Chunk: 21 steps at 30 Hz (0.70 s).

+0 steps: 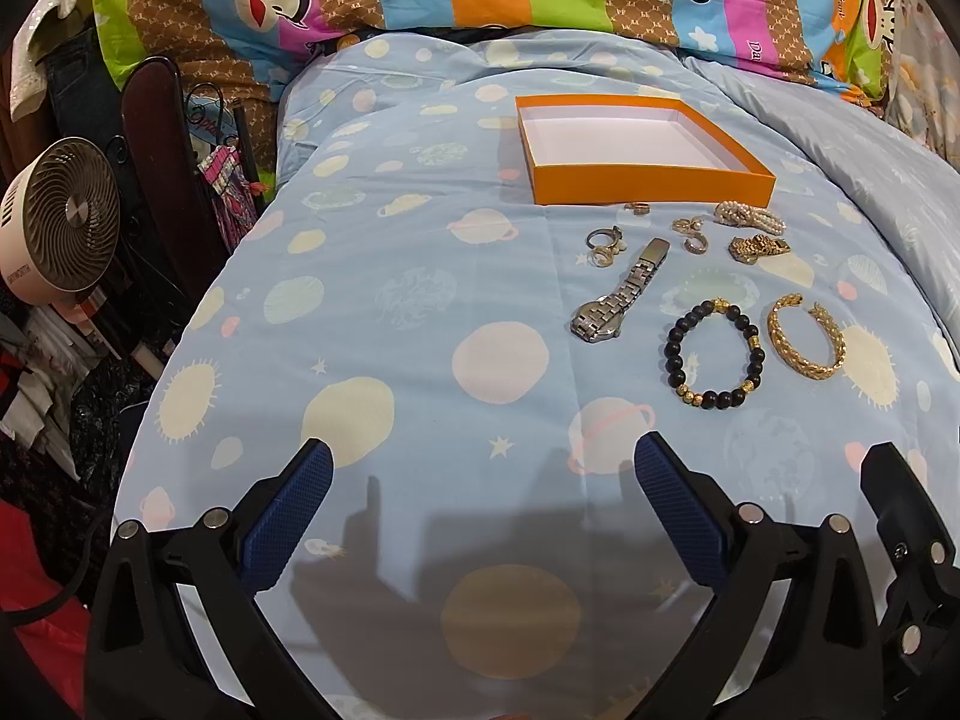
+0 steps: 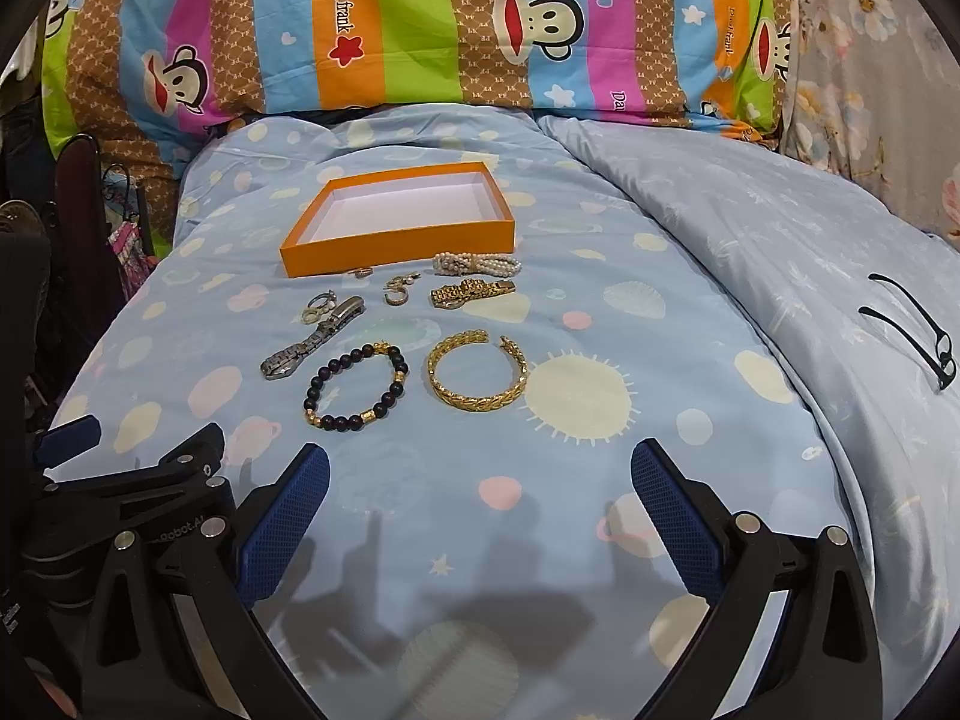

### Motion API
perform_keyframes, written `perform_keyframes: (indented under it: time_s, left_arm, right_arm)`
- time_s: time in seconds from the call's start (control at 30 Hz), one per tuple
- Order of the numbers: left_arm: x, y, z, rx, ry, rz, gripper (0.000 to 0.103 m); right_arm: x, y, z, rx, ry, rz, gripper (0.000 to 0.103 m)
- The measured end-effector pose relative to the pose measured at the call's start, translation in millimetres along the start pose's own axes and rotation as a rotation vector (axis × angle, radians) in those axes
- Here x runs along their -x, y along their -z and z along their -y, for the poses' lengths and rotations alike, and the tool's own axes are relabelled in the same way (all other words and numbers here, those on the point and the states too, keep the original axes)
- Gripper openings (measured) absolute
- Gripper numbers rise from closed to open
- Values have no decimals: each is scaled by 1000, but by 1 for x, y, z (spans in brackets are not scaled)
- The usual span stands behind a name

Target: Organize jewelry

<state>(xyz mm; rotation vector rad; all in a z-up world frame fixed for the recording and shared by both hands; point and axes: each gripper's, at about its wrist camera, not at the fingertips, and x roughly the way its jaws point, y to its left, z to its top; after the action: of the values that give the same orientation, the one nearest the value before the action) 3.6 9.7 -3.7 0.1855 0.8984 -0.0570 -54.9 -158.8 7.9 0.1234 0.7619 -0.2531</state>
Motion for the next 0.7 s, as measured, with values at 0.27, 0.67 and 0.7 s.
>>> perform_keyframes:
  time_s: [0.27, 0.67, 0.7]
  left_arm:
    - [-2, 1, -2, 9, -3, -6, 98]
    - [-22, -11, -33, 78, -38, -1, 98]
    - [-24, -12, -36, 87, -43, -4, 98]
  right_arm:
    - [-1, 0, 1, 1, 1, -1, 98]
    - [-45, -25, 21, -26, -6, -21, 97]
    - [-53, -28, 20, -28, -10, -33, 96]
